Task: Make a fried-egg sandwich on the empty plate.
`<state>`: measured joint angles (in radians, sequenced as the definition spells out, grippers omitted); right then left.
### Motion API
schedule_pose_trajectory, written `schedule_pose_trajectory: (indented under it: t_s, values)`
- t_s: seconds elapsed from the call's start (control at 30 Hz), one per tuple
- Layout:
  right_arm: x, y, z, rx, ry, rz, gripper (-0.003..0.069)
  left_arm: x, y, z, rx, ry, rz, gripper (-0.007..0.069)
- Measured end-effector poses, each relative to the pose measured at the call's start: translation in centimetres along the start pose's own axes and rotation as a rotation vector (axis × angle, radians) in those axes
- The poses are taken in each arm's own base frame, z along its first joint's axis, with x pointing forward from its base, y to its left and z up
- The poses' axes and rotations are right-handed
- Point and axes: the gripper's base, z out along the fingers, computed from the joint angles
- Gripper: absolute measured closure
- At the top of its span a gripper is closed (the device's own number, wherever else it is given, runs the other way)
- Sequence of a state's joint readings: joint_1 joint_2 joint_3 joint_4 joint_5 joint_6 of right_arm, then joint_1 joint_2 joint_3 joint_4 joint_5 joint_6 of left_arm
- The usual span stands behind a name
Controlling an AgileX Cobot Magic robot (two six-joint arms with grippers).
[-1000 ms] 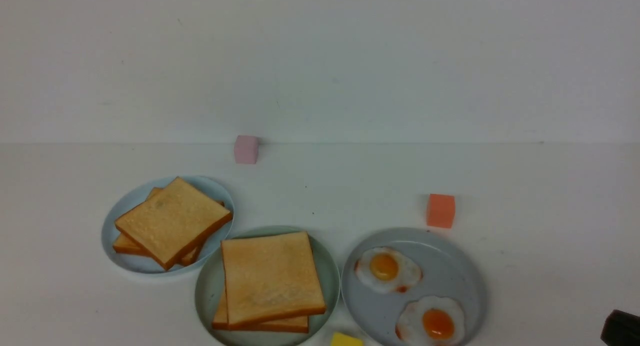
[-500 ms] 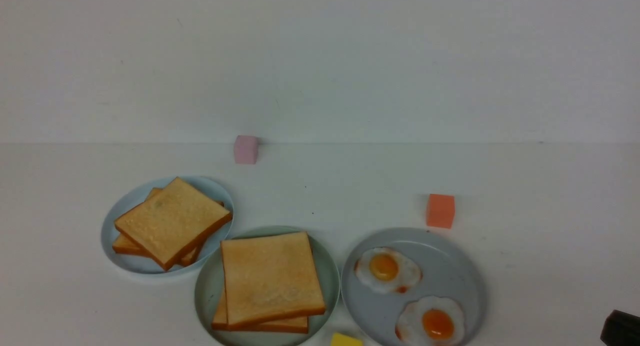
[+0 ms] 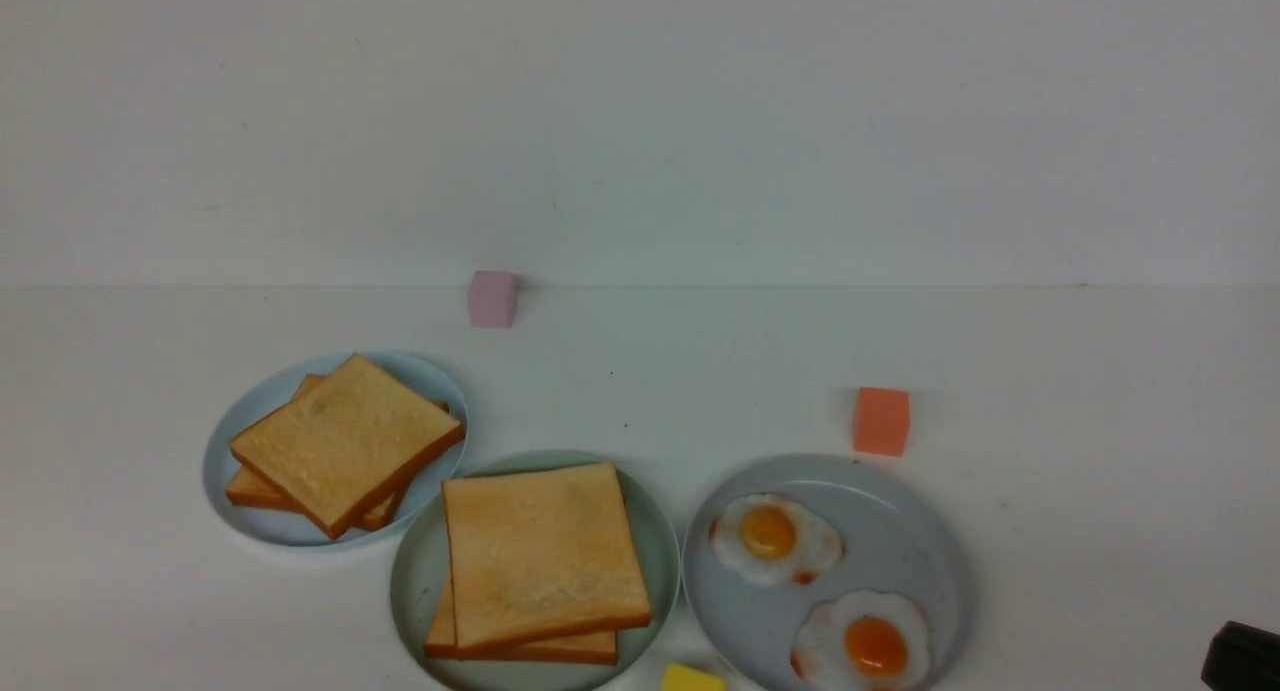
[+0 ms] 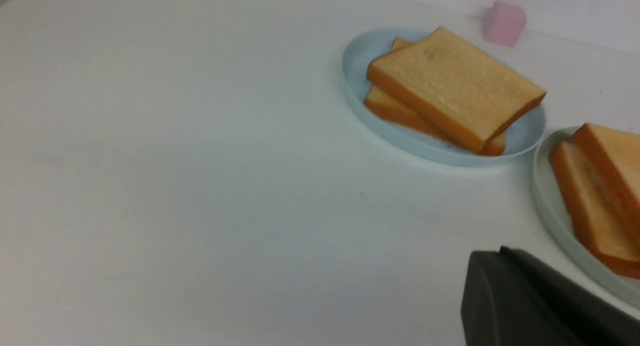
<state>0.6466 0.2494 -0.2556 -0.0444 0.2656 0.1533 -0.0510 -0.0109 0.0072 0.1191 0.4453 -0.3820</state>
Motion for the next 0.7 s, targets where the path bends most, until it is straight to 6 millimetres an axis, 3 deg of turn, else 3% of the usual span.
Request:
schedule_pose_trajectory:
  t_s: [0.7]
  values:
    - [0.00,0.00,0.00,0.000,0.000,0.001,0.0619,0.23,0.00,0.27,0.013,-0.025,-0.017,0.0634]
